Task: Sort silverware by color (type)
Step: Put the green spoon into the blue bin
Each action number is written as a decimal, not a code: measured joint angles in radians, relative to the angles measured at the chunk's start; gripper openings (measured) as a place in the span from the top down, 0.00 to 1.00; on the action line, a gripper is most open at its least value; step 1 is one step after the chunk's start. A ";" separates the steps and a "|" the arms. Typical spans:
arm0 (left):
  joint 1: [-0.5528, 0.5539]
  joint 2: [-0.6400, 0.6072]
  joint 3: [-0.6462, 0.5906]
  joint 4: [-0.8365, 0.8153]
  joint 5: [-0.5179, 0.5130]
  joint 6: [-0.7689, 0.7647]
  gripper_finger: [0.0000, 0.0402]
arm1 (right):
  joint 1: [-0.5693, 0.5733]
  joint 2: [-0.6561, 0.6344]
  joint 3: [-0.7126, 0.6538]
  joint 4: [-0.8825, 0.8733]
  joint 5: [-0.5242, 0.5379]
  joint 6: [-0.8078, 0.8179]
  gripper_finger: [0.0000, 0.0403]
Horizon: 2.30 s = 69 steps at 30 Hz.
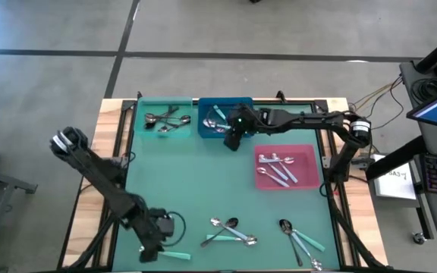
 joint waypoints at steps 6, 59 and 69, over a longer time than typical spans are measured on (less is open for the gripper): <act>-0.036 0.171 0.073 0.051 0.023 -0.008 0.60 | 0.083 0.000 0.000 -0.022 0.003 0.014 0.64; 0.124 -0.073 0.204 -0.659 -1.127 -0.281 0.95 | 0.248 -0.288 -0.080 -0.246 -0.050 0.176 0.71; 0.300 -0.144 0.200 -0.411 -1.326 -0.122 0.94 | 0.248 -0.311 -0.353 0.580 -0.065 0.136 0.73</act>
